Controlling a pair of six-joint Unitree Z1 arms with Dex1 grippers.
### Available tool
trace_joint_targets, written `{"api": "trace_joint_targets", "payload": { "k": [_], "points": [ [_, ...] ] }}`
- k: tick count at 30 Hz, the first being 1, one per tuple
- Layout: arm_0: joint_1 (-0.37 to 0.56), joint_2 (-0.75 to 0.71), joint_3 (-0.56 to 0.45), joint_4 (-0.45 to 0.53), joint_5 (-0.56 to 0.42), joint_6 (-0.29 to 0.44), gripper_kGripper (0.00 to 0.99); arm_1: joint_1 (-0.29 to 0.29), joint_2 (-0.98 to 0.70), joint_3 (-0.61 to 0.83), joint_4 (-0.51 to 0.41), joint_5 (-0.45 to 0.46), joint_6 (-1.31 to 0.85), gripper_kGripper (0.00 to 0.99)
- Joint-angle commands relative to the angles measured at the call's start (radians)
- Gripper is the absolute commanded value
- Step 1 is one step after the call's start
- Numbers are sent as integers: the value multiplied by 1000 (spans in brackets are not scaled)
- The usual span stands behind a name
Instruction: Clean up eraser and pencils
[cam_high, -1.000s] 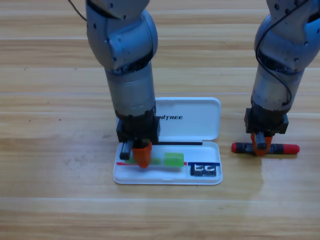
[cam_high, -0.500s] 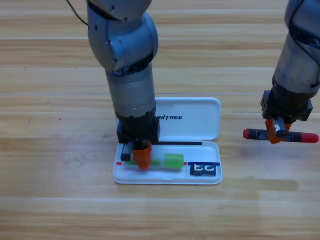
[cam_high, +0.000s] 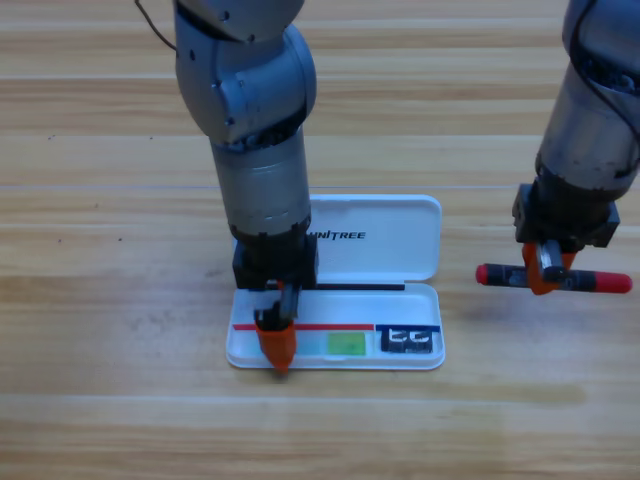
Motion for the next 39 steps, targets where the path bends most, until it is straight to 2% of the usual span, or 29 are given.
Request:
{"api": "trace_joint_targets", "payload": {
  "k": [1, 7, 13, 17, 25, 39],
  "points": [
    [-21, 23, 10, 12, 6, -8, 990, 84, 26, -67, 43, 14, 18, 0],
    [-3, -108, 51, 25, 45, -9, 990, 147, 147, -252, 109, 14, 52, 0],
    [100, -335, 229, 21, 95, 2, 990, 191, 317, -493, 179, 11, 76, 0],
    [169, -422, 337, -7, 95, 21, 990, 211, 393, -582, 184, 6, 76, 0],
    [217, -497, 481, -102, 85, 34, 990, 222, 471, -664, 184, 3, 79, 0],
    [226, -502, 519, -134, 81, 32, 990, 233, 520, -696, 184, 5, 107, 0]
  ]
}}
